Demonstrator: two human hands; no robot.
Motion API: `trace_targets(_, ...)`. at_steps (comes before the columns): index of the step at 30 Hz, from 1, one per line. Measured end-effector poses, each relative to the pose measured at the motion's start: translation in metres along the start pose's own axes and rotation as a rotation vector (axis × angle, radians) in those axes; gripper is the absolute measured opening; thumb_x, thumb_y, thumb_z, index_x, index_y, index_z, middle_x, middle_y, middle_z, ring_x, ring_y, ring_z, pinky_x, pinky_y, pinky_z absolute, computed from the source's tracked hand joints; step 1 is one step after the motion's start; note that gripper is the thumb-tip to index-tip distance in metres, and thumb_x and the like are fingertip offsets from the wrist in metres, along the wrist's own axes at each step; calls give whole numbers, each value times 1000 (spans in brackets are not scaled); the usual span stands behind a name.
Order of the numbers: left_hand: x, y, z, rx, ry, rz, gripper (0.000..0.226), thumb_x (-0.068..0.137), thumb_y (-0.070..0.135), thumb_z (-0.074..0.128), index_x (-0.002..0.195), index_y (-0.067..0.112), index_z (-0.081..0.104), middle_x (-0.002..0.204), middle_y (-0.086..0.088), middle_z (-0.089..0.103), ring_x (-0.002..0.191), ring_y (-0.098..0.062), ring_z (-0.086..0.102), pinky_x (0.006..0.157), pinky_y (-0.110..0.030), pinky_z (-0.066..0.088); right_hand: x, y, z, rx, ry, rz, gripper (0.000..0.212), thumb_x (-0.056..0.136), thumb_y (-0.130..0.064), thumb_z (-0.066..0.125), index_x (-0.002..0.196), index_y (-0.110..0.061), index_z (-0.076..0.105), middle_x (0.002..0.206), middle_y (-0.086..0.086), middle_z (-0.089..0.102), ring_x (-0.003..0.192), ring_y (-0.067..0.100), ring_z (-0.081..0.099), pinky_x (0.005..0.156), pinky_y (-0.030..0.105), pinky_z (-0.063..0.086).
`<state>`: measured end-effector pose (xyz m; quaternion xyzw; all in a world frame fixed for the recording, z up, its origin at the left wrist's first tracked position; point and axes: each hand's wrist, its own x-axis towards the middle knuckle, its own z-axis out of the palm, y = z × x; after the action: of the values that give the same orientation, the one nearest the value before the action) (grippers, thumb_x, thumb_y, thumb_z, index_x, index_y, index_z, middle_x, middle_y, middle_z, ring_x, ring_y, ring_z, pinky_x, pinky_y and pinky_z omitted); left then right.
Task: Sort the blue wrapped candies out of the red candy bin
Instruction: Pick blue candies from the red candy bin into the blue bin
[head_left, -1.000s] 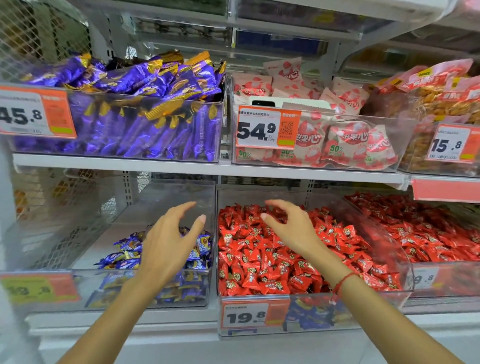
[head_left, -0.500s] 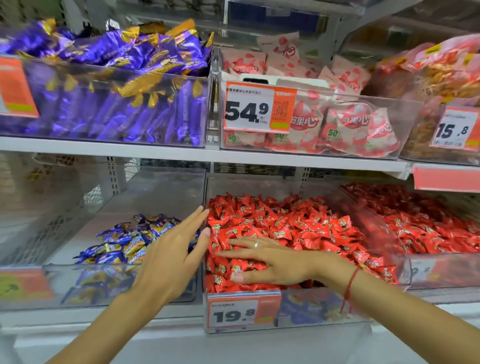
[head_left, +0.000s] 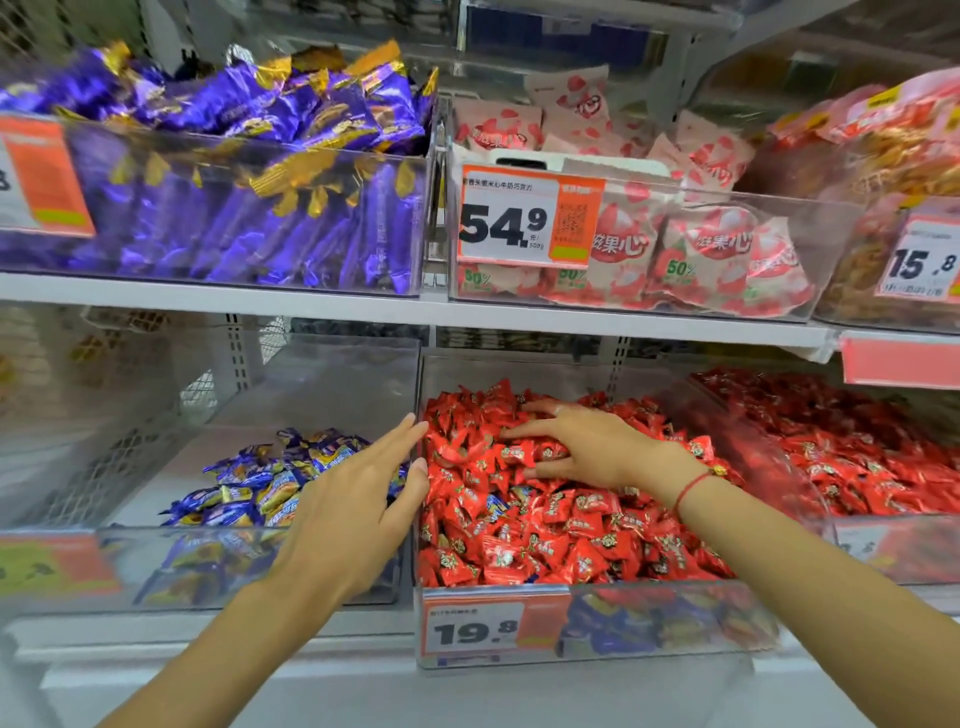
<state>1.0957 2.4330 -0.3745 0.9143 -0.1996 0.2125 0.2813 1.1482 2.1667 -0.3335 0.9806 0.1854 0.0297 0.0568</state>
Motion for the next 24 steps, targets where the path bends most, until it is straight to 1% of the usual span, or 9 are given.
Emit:
trace_targets(2, 0, 2, -2, 15, -21, -10, 70, 82, 68, 9, 143, 47, 35, 149, 30, 29, 71, 11, 56, 57, -11, 31, -6, 2, -12, -51, 17, 59, 58, 88, -52, 59, 141, -47, 37, 153, 1, 33, 137, 24, 37, 109, 40, 34)
trace_targets(5, 2, 7, -9, 58, -69, -41, 50, 96, 55, 26, 145, 46, 30, 152, 29, 23, 57, 5, 50, 66, -16, 33, -17, -3, -30, -174, 3, 114, 64, 87, -40, 63, 144, -42, 34, 152, 4, 32, 138, 26, 33, 110, 43, 28)
trace_targets(7, 4, 8, -11, 63, -86, -46, 48, 98, 50, 31, 145, 45, 32, 153, 29, 23, 60, -1, 47, 70, -19, 34, -22, -18, -34, -81, 91, 25, 57, 87, -26, 62, 140, -38, 43, 150, 1, 37, 136, 23, 35, 111, 43, 32)
trace_targets(9, 4, 8, -13, 33, -78, -41, 46, 97, 51, 35, 142, 44, 37, 152, 29, 25, 72, -3, 49, 73, -21, 34, -21, -45, -28, 163, 223, -166, 44, 86, -15, 60, 126, -32, 58, 134, -5, 54, 125, 13, 47, 104, 39, 40)
trace_targets(11, 3, 8, -13, 6, -65, -48, 45, 96, 51, 37, 141, 45, 38, 150, 31, 28, 86, -3, 55, 75, -23, 36, -17, -76, -14, 324, 237, -301, 28, 89, -21, 62, 117, -24, 64, 118, -6, 62, 111, 10, 54, 97, 33, 44)
trace_targets(13, 3, 8, -13, -5, -58, -48, 44, 96, 50, 39, 140, 45, 39, 149, 32, 29, 93, -2, 58, 76, -23, 37, -11, -96, 4, 356, 165, -316, 33, 91, -38, 61, 118, -19, 61, 118, -4, 59, 109, 10, 50, 97, 31, 40)
trace_targets(15, 3, 8, -13, -9, -52, -43, 43, 97, 48, 40, 140, 45, 40, 149, 31, 30, 102, -2, 59, 77, -22, 39, -5, -98, 21, 280, 88, -247, 46, 92, -52, 53, 129, -24, 52, 135, -8, 49, 126, 9, 40, 109, 38, 30)
trace_targets(18, 5, 10, -13, 23, -65, -52, 43, 97, 46, 40, 141, 44, 39, 149, 30, 30, 98, -7, 60, 74, -22, 36, 2, -89, 23, 7, 65, -166, 45, 98, -49, 40, 139, -31, 43, 151, -7, 34, 143, 17, 20, 115, 53, 15)
trace_targets(24, 5, 11, -15, 38, -84, -61, 43, 97, 44, 40, 140, 42, 41, 149, 29, 30, 96, -7, 60, 72, -24, 35, 5, -75, 10, -289, 84, -77, 41, 100, -32, 37, 141, -29, 40, 142, 3, 43, 129, 27, 33, 102, 49, 31)
